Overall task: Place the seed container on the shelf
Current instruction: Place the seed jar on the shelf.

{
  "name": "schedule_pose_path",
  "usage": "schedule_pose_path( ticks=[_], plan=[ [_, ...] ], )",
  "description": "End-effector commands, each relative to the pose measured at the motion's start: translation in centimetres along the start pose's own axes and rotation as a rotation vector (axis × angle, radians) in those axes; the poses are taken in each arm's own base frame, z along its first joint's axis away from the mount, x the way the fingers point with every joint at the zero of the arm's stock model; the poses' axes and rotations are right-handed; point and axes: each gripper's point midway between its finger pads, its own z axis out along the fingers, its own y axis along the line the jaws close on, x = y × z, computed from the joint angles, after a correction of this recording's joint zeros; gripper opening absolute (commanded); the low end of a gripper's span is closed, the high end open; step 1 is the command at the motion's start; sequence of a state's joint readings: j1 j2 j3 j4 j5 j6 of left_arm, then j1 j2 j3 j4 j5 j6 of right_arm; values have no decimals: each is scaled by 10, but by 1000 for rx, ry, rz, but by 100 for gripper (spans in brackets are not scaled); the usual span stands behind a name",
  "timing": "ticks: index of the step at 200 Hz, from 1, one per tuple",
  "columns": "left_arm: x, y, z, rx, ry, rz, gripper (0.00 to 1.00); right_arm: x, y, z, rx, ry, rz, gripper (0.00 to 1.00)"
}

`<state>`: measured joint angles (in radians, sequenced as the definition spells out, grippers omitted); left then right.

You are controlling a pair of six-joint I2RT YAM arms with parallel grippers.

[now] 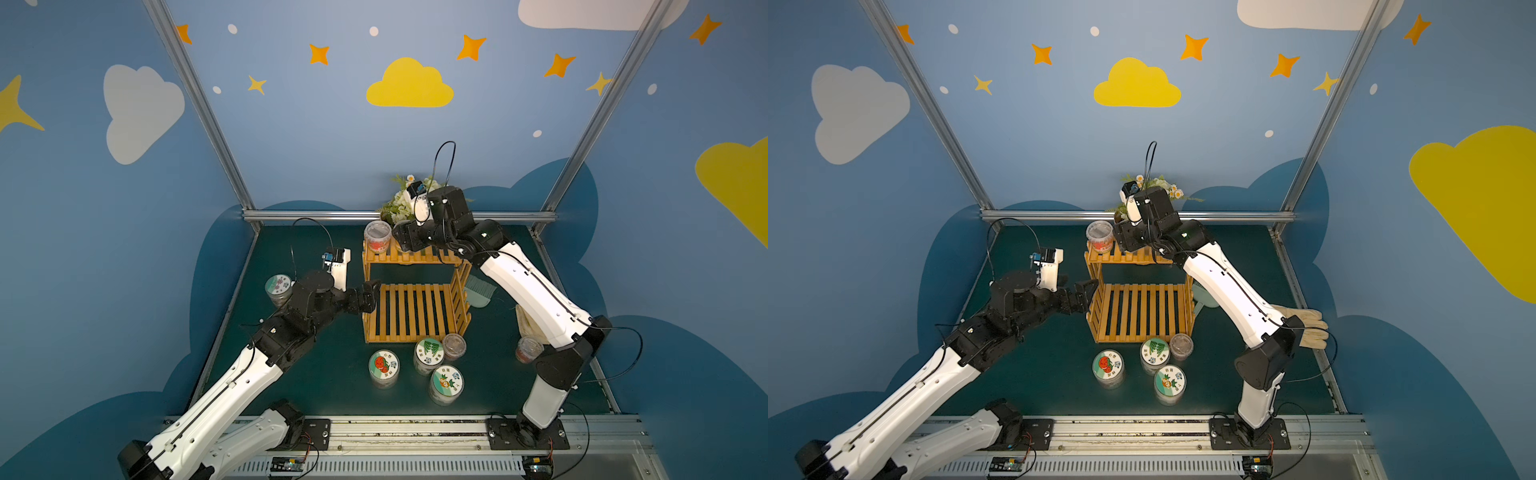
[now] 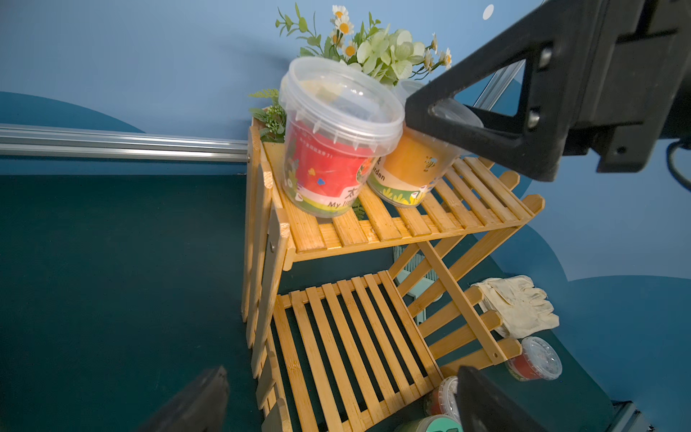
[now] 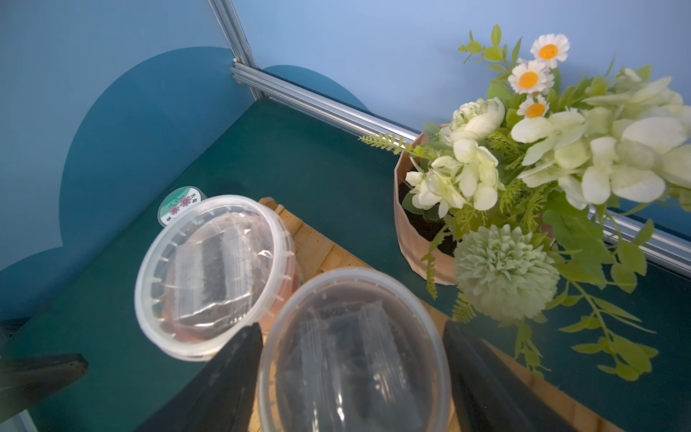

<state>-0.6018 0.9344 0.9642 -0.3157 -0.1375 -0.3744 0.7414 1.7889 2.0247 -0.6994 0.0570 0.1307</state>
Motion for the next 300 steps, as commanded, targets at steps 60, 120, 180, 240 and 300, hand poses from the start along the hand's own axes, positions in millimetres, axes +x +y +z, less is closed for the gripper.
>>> schedule_pose_path(
  ticks=[60, 120, 180, 240, 300],
  plan=[
    [-7, -8, -4, 39, -6, -12, 100, -23, 2, -38, -17, -84, 3, 91],
    [-11, -12, -7, 55, 6, 3, 100, -16, -8, -74, -173, -58, 41, 88],
    [-10, -8, -2, 72, 50, -47, 100, 9, 0, -55, -283, 39, -7, 87],
    [-11, -11, -1, 97, 51, -58, 100, 14, -5, -35, -257, 61, -61, 90],
    [-14, 16, -16, -58, 85, -1, 100, 12, 0, -29, -291, 55, -68, 86]
  ],
)
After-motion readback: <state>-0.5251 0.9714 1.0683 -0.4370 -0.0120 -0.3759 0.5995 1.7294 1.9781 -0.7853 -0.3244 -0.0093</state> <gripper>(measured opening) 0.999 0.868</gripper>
